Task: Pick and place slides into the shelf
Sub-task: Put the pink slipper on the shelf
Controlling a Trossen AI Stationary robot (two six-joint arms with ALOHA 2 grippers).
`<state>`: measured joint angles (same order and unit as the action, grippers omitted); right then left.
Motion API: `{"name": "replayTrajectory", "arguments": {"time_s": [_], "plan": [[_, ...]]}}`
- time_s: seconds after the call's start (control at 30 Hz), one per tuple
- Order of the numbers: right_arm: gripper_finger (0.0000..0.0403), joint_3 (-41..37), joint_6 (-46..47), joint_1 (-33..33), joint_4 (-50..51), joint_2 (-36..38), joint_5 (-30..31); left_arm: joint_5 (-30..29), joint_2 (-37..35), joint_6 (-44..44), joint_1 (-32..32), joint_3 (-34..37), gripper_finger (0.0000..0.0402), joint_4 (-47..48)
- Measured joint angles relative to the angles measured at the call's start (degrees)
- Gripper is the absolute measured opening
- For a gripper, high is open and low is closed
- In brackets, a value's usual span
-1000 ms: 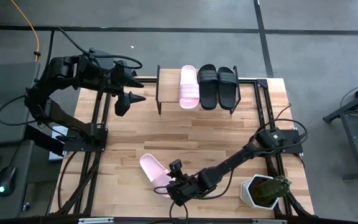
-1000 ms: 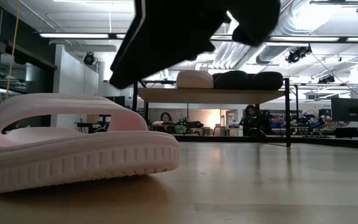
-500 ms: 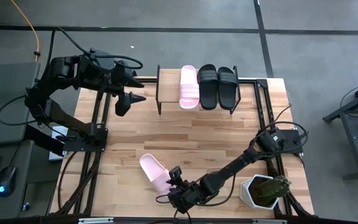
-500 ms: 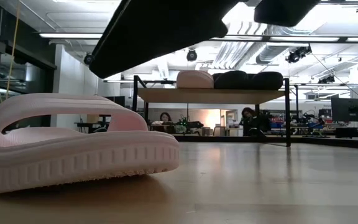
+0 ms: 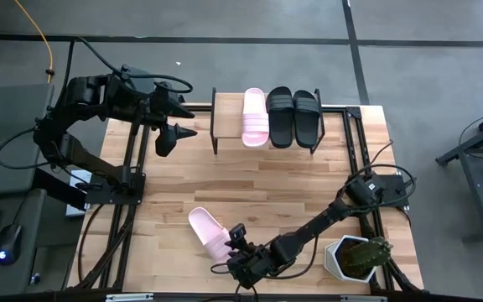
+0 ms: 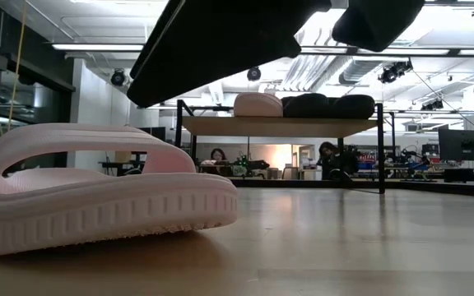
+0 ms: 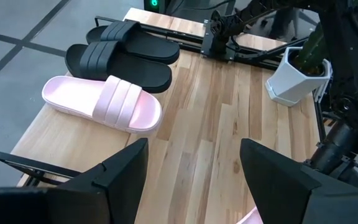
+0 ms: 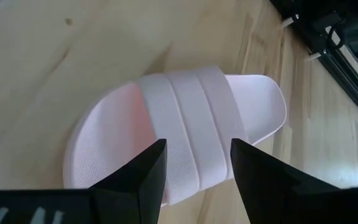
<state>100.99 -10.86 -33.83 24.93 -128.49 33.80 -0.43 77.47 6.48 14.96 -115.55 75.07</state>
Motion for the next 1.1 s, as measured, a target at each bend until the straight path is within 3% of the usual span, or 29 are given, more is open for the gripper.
{"name": "replayTrajectory", "arguments": {"time_s": [0.47, 0.6, 0.83, 1.1], "plan": [[0.0169, 0.09, 0.36, -0.21, -1.93, -4.83, 0.72, 0.00, 0.00, 0.42, 0.00, 0.00, 0.0244, 0.02], [0.0169, 0.09, 0.23, -0.34, -3.35, -4.83, 5.04, 0.00, 0.00, 0.44, 0.00, 0.00, 0.0244, 0.02], [0.0169, 0.07, -0.86, -0.27, -3.52, -5.30, 6.42, 0.00, 0.00, 0.81, 0.02, 0.00, 0.0244, 0.02], [0.0169, 0.04, 0.59, -0.19, -3.21, -6.17, 12.51, 0.00, 0.00, 0.89, 0.01, 0.00, 0.0244, 0.02]]}}
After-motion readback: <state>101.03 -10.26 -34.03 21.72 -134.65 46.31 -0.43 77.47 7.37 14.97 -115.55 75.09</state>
